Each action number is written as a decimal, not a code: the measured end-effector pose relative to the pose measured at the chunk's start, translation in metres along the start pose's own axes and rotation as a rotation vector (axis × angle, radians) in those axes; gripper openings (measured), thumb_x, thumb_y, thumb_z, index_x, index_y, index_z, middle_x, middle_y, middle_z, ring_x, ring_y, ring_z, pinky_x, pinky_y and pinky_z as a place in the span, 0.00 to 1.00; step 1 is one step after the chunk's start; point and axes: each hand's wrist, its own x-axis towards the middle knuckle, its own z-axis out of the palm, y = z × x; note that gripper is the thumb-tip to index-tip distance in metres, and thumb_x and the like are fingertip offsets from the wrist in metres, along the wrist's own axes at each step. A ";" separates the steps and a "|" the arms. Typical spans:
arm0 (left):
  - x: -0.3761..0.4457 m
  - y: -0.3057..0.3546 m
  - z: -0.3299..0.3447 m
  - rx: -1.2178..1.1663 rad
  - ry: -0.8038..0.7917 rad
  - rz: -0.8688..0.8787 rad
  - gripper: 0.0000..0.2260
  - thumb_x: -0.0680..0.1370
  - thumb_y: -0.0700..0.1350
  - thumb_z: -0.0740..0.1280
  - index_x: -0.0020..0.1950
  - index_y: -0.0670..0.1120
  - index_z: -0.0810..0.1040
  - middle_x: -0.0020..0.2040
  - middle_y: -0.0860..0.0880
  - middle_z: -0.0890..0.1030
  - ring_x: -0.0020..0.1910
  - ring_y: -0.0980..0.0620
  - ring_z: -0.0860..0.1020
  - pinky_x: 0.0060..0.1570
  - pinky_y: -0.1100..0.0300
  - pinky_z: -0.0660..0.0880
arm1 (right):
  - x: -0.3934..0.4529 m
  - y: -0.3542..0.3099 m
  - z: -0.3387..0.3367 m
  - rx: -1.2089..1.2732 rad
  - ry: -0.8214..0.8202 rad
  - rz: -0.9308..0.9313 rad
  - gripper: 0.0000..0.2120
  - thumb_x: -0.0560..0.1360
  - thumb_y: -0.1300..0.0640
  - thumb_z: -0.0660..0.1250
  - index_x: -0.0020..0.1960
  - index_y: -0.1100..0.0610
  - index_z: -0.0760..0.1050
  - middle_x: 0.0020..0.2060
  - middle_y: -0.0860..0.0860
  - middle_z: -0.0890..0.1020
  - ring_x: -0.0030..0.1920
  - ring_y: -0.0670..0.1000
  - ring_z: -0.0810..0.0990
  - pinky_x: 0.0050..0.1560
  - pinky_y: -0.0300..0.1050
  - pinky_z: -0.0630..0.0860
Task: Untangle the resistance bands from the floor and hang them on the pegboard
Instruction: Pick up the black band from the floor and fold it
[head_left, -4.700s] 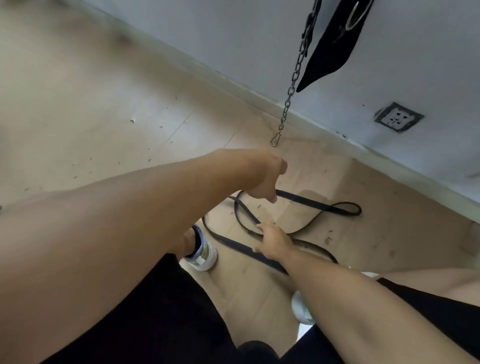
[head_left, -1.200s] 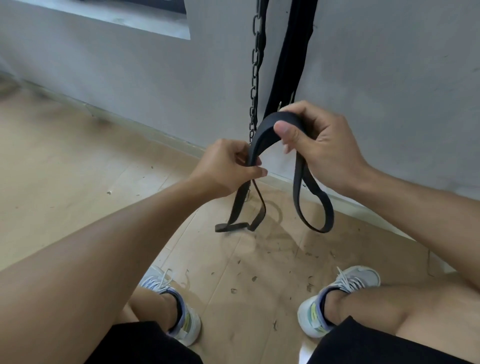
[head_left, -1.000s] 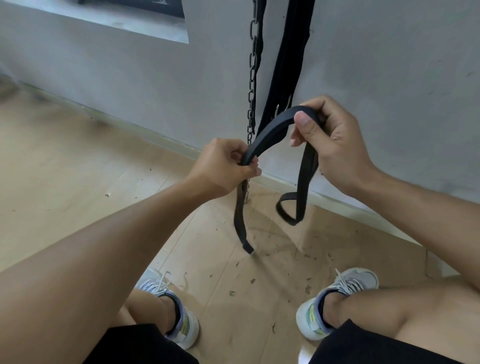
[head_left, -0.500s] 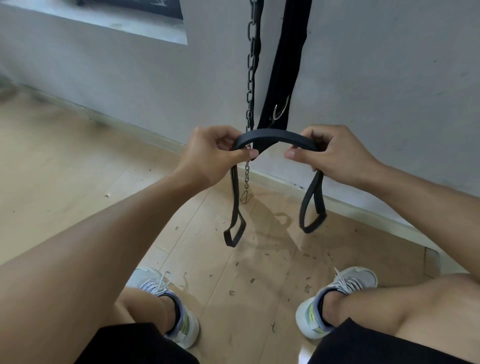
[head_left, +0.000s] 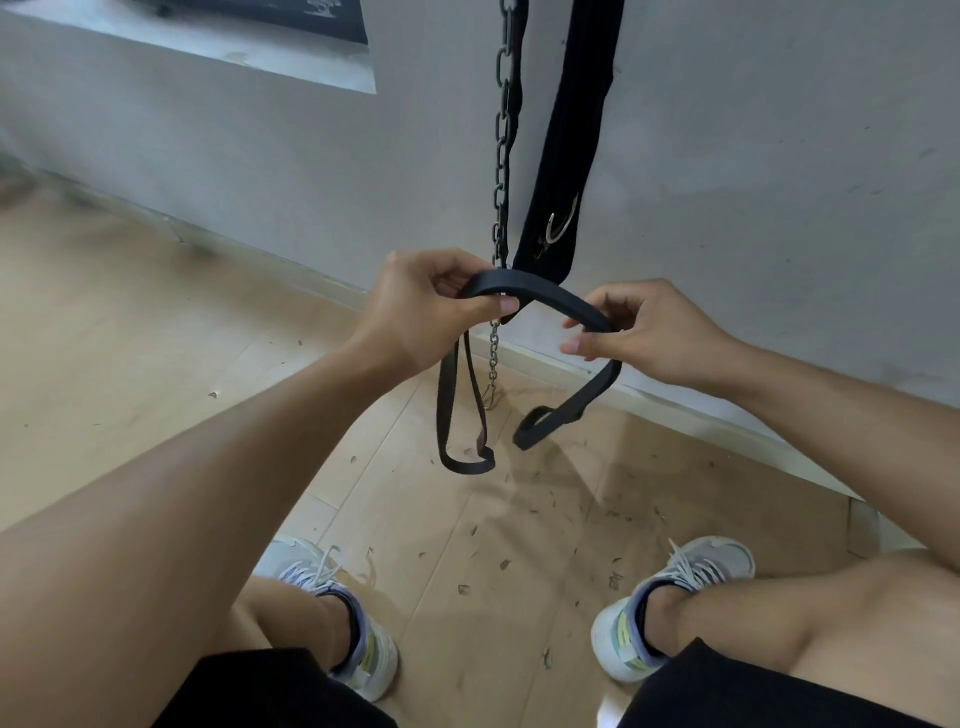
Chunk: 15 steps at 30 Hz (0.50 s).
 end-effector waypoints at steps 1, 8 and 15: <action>0.000 0.001 0.000 0.002 0.001 -0.001 0.08 0.72 0.41 0.80 0.45 0.51 0.84 0.33 0.59 0.83 0.33 0.66 0.79 0.38 0.75 0.73 | 0.000 0.001 0.003 -0.015 -0.010 0.006 0.09 0.71 0.55 0.81 0.50 0.52 0.85 0.43 0.59 0.86 0.39 0.47 0.82 0.47 0.42 0.79; -0.001 0.005 0.003 0.016 0.003 0.030 0.07 0.72 0.42 0.79 0.49 0.46 0.86 0.39 0.54 0.84 0.35 0.66 0.80 0.38 0.75 0.73 | 0.002 0.005 0.021 -0.053 -0.102 0.066 0.09 0.73 0.51 0.78 0.53 0.48 0.84 0.48 0.50 0.86 0.51 0.49 0.85 0.57 0.45 0.79; -0.002 0.004 0.006 0.005 -0.014 0.000 0.07 0.70 0.43 0.81 0.45 0.49 0.85 0.34 0.57 0.84 0.33 0.64 0.80 0.37 0.72 0.74 | 0.005 0.008 0.028 -0.091 -0.131 0.056 0.08 0.77 0.52 0.75 0.56 0.47 0.82 0.52 0.47 0.85 0.56 0.46 0.83 0.63 0.45 0.78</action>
